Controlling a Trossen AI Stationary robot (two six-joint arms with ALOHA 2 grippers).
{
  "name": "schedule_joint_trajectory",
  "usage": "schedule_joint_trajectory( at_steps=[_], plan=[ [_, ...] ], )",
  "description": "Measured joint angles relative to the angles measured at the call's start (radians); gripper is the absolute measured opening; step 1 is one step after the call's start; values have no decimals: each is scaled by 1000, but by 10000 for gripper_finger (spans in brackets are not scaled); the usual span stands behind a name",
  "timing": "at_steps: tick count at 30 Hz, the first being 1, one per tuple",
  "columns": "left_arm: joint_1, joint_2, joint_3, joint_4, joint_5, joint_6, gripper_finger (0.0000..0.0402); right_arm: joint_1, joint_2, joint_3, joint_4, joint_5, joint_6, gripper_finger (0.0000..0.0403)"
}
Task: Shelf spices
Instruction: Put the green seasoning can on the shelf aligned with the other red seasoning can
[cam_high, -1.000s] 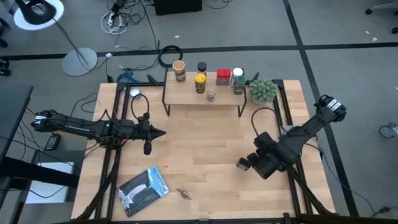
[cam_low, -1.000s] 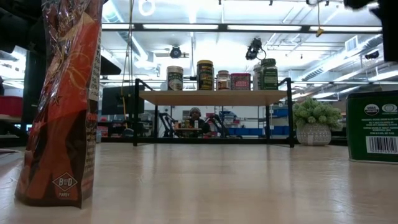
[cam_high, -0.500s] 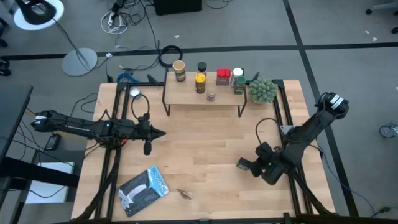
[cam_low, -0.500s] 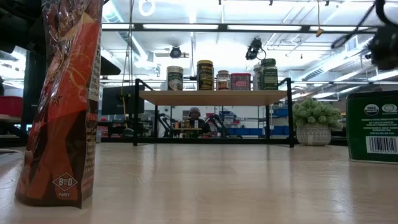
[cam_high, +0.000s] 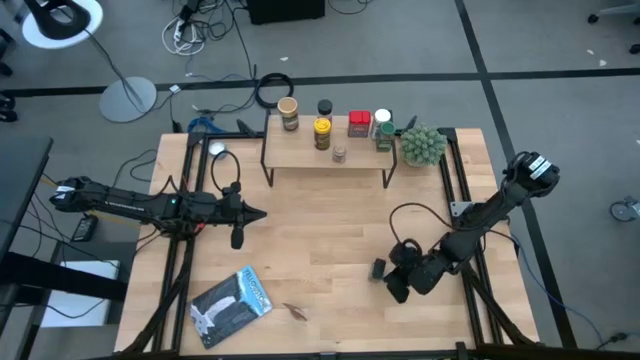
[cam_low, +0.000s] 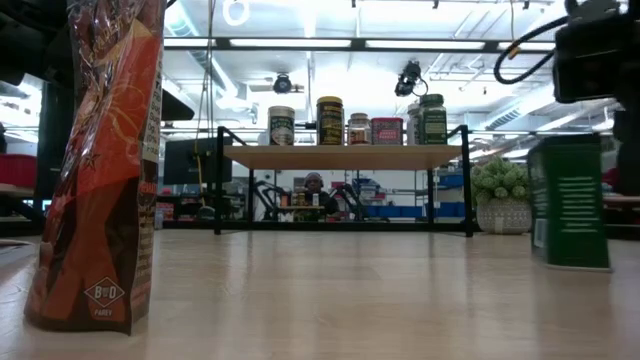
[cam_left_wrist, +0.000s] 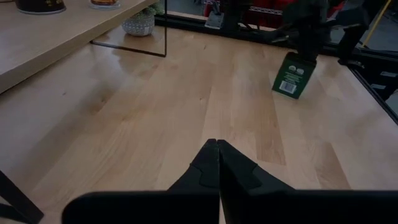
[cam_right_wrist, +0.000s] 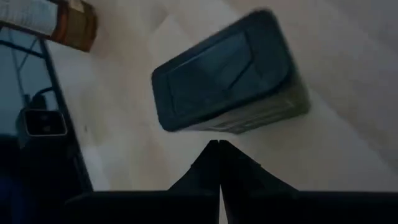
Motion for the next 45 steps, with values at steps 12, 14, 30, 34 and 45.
schedule_joint_trajectory(
  at_steps=[12, 14, 30, 34, 45],
  plan=[
    [0, 0, 0, 3, -1, -1, 0, -141, 8, -1, 46, -3, -119, 0],
    [0, 0, 0, 8, -8, 3, 0, -173, 8, -1, 64, 24, -165, 0],
    [0, 0, 0, 16, 3, 2, 0, -245, 7, 8, 17, -118, -124, 0],
    [0, 0, 0, 16, 2, 3, 0, -220, 7, 8, 47, -151, -33, 0],
    [0, 0, 0, 55, 15, 26, 0, -226, 209, 18, 363, -187, -29, 0]
  ],
)
